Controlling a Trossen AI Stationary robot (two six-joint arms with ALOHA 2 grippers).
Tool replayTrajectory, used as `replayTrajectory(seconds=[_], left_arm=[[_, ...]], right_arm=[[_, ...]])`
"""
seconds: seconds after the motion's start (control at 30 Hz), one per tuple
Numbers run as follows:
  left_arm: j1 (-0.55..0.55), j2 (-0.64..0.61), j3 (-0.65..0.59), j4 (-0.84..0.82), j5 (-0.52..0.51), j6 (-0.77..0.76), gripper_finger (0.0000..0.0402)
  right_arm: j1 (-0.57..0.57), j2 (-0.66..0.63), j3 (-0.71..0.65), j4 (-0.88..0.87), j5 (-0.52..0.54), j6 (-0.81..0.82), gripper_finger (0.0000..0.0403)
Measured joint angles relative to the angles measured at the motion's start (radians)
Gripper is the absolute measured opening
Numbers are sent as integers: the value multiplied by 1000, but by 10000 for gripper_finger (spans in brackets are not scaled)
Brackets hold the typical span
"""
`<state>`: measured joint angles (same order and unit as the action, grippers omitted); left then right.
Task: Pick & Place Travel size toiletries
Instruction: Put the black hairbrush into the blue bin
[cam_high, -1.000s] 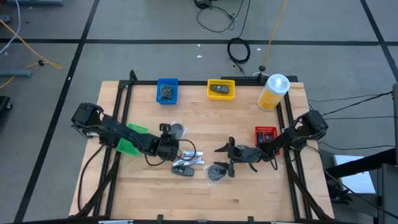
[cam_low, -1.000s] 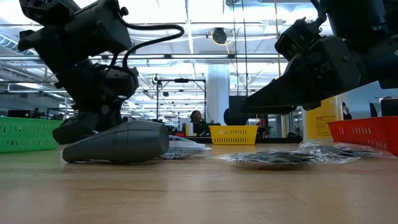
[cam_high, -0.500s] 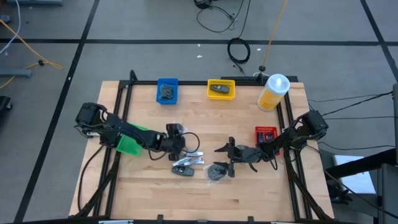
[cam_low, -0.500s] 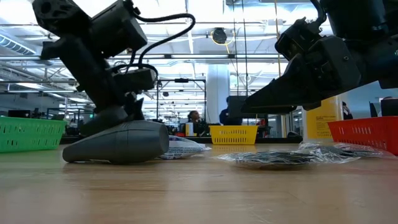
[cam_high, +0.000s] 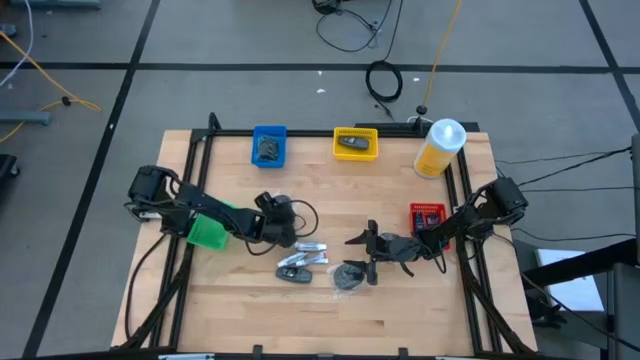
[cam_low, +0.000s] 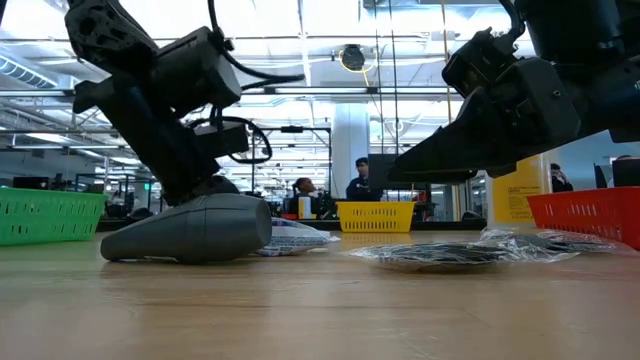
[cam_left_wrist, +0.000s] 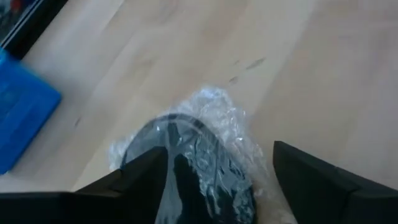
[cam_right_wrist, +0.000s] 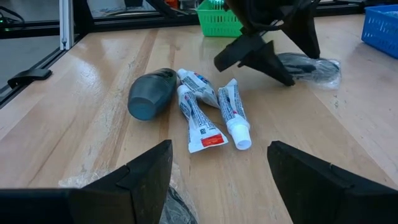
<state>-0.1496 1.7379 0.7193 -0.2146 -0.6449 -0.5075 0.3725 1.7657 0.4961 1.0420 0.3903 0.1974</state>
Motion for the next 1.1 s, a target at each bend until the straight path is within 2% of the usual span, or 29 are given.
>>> replayTrajectory(seconds=[0.27,0.63,0.9,1.1], left_arm=[[6,1,-2,-14,7,-15,198],[0,-4,-6,-30,7,46,12],[-40,-36,-7,-30,-31,61,3],[-94,-132,-6,-11,-8,61,2]], right_arm=[[0,0,0,0,0,0,254],[0,0,0,0,0,0,254],[0,0,0,0,0,0,254],[0,0,0,0,0,0,254]])
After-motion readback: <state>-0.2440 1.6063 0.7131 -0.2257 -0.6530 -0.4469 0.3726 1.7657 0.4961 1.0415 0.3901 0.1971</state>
